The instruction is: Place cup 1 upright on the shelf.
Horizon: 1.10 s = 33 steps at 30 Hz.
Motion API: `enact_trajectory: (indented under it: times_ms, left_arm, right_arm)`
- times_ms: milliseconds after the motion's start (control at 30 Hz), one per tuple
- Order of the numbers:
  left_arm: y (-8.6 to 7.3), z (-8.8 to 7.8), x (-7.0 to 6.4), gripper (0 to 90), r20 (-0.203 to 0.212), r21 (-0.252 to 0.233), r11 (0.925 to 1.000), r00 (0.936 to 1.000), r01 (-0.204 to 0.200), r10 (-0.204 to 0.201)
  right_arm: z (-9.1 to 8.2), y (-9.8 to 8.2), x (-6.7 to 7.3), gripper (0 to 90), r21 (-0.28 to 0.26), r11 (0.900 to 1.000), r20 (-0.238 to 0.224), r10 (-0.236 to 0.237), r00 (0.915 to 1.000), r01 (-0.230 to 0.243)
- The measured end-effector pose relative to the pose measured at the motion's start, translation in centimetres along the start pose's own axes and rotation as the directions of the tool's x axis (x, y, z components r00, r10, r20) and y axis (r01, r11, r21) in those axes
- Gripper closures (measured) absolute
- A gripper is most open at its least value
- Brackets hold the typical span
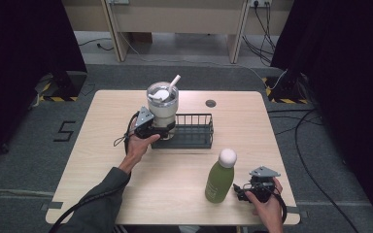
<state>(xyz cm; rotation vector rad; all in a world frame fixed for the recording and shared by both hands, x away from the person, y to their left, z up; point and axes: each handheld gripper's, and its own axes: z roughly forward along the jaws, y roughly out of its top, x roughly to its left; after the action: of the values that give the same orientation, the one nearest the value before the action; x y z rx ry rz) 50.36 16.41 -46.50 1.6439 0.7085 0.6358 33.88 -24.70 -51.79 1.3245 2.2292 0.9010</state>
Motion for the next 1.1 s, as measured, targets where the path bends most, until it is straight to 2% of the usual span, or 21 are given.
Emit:
enact_trajectory:
  times_ms: [33,67,100,133,167,233,267,300,333,667,700,767,800,833,1100]
  left_arm:
    - [0.01,-0.03,0.13,10.3,-0.002,-0.001,0.9999,0.9999,-0.015,0.015]
    - [-0.04,-0.05,0.09,10.3,-0.006,-0.004,0.9999,0.9999,-0.014,0.014]
    - [-0.18,-0.05,-0.32,10.2,-0.002,-0.007,0.9994,0.9994,0.035,-0.035]
    - [-0.16,-0.03,-0.04,10.1,-0.008,-0.011,0.9998,0.9999,-0.013,0.013]
    - [-0.28,0.00,-0.37,10.1,-0.003,-0.014,0.9993,0.9994,0.035,-0.035]
    - [-0.31,-0.01,-0.38,10.0,-0.003,-0.016,0.9991,0.9992,0.039,-0.039]
    - [-0.22,-0.05,-0.08,9.9,-0.007,-0.014,0.9999,1.0000,-0.002,0.002]
    - [-0.21,-0.08,-0.04,9.8,-0.006,-0.014,0.9999,1.0000,-0.005,0.005]
    - [-0.31,-0.09,-0.35,9.7,-0.002,-0.017,0.9989,0.9991,0.043,-0.043]
    - [-0.19,-0.34,-0.59,9.6,-0.023,-0.018,0.9991,0.9990,0.038,-0.039]
    - [-0.25,-0.36,-0.65,9.6,-0.026,-0.023,0.9992,0.9991,0.032,-0.032]
    - [-0.20,-0.40,-0.27,9.6,-0.037,-0.028,0.9988,0.9985,-0.040,0.039]
    - [-0.28,-0.40,-0.42,9.5,-0.040,-0.033,0.9992,0.9990,-0.021,0.020]
    - [-0.37,-0.38,-0.72,9.3,-0.036,-0.037,0.9990,0.9990,0.026,-0.027]
    - [-0.37,-0.45,-0.64,9.3,-0.026,-0.037,0.9988,0.9991,0.031,-0.032]
  right_arm:
    - [0.00,0.00,0.00,0.3,0.000,1.000,0.000,0.000,1.0000,0.000]
    - [0.00,0.00,0.00,0.3,0.000,1.000,0.000,0.000,1.0000,0.000]
    - [0.00,0.00,0.00,0.3,0.000,1.000,0.000,0.000,1.0000,0.000]
    - [0.00,0.00,0.00,0.3,0.000,1.000,0.000,0.000,1.0000,0.000]
    - [0.00,0.00,0.00,0.3,0.000,1.000,0.000,0.000,1.0000,0.000]
    - [0.00,0.00,0.00,0.3,0.000,1.000,0.000,0.000,1.0000,0.000]
    - [0.00,0.00,0.00,0.3,0.000,1.000,0.000,0.000,1.0000,0.000]
    - [0.00,0.00,0.00,0.3,0.000,1.000,0.000,0.000,1.0000,0.000]
    - [0.00,0.00,0.00,0.3,0.000,1.000,0.000,0.000,1.0000,0.000]
    - [0.00,0.00,0.00,0.3,0.000,1.000,0.000,0.000,1.0000,0.000]
    - [0.00,0.00,0.00,0.3,0.000,1.000,0.000,0.000,1.0000,0.000]
    - [0.00,0.00,0.00,0.3,0.000,1.000,0.000,-0.001,1.0000,0.001]
    - [0.00,0.00,0.00,0.3,0.000,1.000,0.000,0.000,1.0000,0.000]
    - [0.00,0.00,0.00,0.3,0.000,1.000,0.000,0.000,1.0000,0.000]
    - [0.00,0.00,0.00,0.3,0.000,1.000,0.000,0.000,1.0000,0.000]
